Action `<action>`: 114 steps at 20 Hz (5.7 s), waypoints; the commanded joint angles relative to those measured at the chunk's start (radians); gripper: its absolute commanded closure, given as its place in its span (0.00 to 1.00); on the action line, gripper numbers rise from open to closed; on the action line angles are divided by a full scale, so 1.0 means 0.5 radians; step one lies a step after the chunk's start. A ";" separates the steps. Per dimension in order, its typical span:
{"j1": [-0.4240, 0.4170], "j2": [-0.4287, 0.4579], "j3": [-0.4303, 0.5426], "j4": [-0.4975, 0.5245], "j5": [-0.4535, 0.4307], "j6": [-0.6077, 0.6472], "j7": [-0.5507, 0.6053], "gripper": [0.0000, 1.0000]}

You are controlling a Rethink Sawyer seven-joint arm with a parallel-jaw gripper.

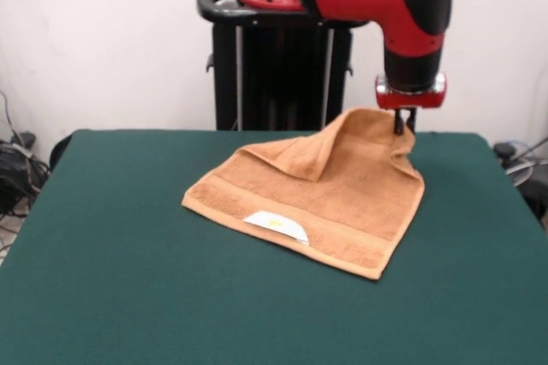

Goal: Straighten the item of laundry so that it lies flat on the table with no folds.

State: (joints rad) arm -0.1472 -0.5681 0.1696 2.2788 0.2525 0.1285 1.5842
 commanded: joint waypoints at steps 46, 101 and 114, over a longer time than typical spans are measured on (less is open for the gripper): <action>0.393 0.553 -0.632 -0.722 0.044 -1.020 0.296 0.00; 0.096 0.998 -0.454 -1.731 -0.318 -1.590 0.320 0.00; 0.083 0.787 -0.440 -1.812 -0.455 -1.052 0.137 0.00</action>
State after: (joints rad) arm -0.0433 -0.3161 -0.1597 1.9605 -0.2392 -0.5771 1.5867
